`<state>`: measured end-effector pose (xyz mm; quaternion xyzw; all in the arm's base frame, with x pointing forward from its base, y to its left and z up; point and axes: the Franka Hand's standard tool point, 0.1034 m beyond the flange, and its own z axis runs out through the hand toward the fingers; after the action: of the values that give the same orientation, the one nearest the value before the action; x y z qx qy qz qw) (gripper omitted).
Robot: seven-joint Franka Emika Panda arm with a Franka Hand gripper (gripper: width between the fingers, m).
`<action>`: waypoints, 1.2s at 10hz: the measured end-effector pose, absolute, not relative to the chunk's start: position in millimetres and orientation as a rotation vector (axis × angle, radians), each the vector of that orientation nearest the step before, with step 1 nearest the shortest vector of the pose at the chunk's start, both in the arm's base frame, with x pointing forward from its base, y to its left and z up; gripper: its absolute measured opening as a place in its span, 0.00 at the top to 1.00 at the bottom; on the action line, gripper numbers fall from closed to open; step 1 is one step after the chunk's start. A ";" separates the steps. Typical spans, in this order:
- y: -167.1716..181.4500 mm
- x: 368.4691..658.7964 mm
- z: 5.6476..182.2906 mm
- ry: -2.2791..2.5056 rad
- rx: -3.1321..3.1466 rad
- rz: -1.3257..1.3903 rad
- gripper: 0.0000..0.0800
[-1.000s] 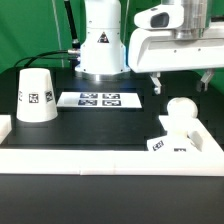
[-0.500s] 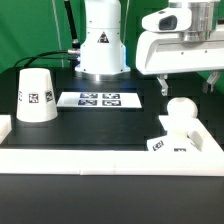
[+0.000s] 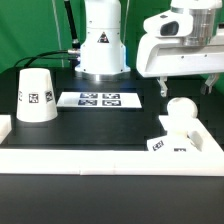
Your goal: Assemble lamp
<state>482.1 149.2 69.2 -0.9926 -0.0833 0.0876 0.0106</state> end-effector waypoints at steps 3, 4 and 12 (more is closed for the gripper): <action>150.7 485.8 68.7 -0.287 -3.076 0.557 0.13; 151.6 486.9 66.7 -0.289 -3.066 0.635 0.13; 148.3 476.5 53.9 -0.278 -2.872 1.377 0.13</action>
Offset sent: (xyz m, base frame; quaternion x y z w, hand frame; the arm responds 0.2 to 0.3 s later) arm 0.0020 0.0065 -0.0024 -0.0045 -0.1311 -0.0039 0.9913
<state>476.5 148.3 53.9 -0.8980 -0.0869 0.4305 -0.0276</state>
